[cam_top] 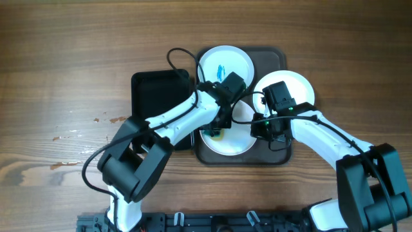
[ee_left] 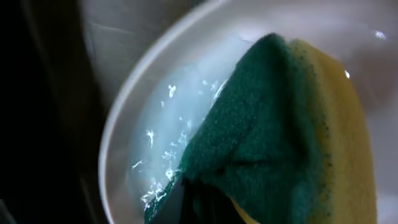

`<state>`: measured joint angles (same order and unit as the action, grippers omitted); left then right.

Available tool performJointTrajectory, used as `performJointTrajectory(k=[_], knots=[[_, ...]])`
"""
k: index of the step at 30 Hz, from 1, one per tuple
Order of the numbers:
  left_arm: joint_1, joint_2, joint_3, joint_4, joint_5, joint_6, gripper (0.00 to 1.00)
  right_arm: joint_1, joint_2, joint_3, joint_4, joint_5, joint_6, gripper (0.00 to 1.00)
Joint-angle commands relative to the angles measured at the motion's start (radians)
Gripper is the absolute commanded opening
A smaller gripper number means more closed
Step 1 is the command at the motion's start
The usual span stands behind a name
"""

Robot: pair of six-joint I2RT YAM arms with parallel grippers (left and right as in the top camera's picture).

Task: Clean dirty plates on tray and stack at the side
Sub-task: 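Scrub the front plate with the sponge while the right gripper holds it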

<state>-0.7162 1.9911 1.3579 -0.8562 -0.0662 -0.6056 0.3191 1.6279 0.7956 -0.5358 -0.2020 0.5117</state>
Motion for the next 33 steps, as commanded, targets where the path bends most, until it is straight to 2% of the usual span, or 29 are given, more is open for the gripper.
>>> performJointTrajectory(k=[1, 4, 6, 12, 14, 19, 21, 25, 27, 28, 30, 33], knots=[[0.091, 0.032, -0.035, 0.042, -0.006, -0.039, 0.04, -0.018, 0.026, -0.019, -0.034, 0.103, -0.042, 0.04], [0.072, 0.034, -0.035, 0.208, 0.380, 0.000, 0.04, -0.018, 0.026, -0.019, -0.034, 0.102, -0.042, 0.04], [0.045, 0.034, -0.035, 0.284, 0.471, -0.001, 0.04, -0.018, 0.026, -0.019, -0.035, 0.101, -0.068, 0.04], [-0.042, 0.035, -0.035, 0.408, 0.474, -0.002, 0.04, -0.018, 0.026, -0.019, -0.048, 0.099, -0.093, 0.04], [-0.032, 0.035, -0.035, 0.389, 0.394, -0.005, 0.04, -0.018, 0.026, -0.019, -0.051, 0.098, -0.093, 0.04], [0.035, 0.032, -0.035, 0.170, -0.091, -0.001, 0.04, -0.018, 0.026, -0.019, -0.053, 0.098, -0.093, 0.04], [0.052, 0.025, -0.035, 0.112, -0.204, -0.003, 0.04, -0.018, 0.026, -0.019, -0.053, 0.098, -0.094, 0.04], [0.066, -0.010, -0.035, 0.016, -0.332, -0.029, 0.04, -0.018, 0.026, -0.019, -0.053, 0.098, -0.093, 0.04], [0.066, -0.026, -0.035, -0.002, -0.345, -0.032, 0.04, -0.018, 0.026, -0.019, -0.053, 0.098, -0.094, 0.04], [0.066, -0.031, -0.035, 0.002, -0.328, -0.032, 0.04, -0.018, 0.026, -0.019, -0.053, 0.098, -0.094, 0.04], [0.066, -0.032, -0.035, 0.090, -0.063, -0.027, 0.04, -0.018, 0.026, -0.019, -0.057, 0.098, -0.101, 0.04], [0.058, -0.021, -0.035, 0.233, 0.238, -0.032, 0.04, -0.018, 0.026, -0.019, -0.057, 0.098, -0.126, 0.04]])
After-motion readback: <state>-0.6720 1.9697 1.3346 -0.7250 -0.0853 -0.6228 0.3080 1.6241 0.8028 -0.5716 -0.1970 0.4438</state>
